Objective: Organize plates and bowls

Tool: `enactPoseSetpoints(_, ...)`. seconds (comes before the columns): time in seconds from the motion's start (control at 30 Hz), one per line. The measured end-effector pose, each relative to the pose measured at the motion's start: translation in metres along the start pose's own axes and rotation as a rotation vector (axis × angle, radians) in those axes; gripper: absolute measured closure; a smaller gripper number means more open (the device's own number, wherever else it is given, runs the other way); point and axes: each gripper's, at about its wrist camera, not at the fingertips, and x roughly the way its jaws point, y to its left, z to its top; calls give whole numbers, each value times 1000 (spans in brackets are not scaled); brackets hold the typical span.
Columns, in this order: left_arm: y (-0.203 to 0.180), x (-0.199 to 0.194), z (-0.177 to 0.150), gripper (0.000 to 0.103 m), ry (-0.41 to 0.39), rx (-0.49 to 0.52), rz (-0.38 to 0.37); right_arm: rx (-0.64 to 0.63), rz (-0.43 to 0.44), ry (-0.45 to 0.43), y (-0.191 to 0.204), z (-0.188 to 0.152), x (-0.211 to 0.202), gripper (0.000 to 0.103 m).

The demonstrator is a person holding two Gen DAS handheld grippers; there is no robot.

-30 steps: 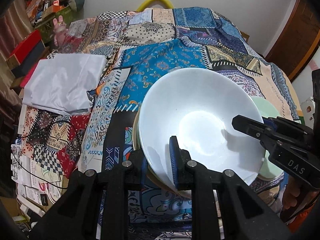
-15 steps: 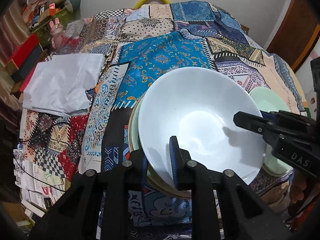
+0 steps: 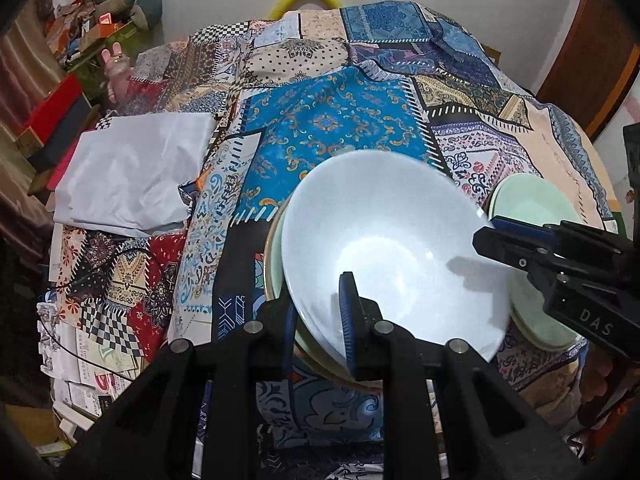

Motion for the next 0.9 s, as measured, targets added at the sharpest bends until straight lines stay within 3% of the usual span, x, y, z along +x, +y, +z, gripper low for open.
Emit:
enactPoseSetpoints(0.13, 0, -8, 1, 81, -27, 4, 39, -16, 2, -31, 3, 2, -9, 81)
enactPoseSetpoints(0.33, 5, -18, -3, 60, -78, 6, 59, -41, -28, -40, 5, 2, -11, 81)
enactPoseSetpoints(0.4, 9, -15, -6, 59, -71, -1, 67, -41, -34, -42, 4, 2, -11, 81)
enactPoseSetpoints(0.6, 15, 6, -17, 58, -7, -37, 17, -32, -48, -32, -1, 3, -7, 75)
enactPoseSetpoints(0.9, 23, 32, -26, 56, 56, -105, -85, -44, -52, 13, -2, 3, 10, 75)
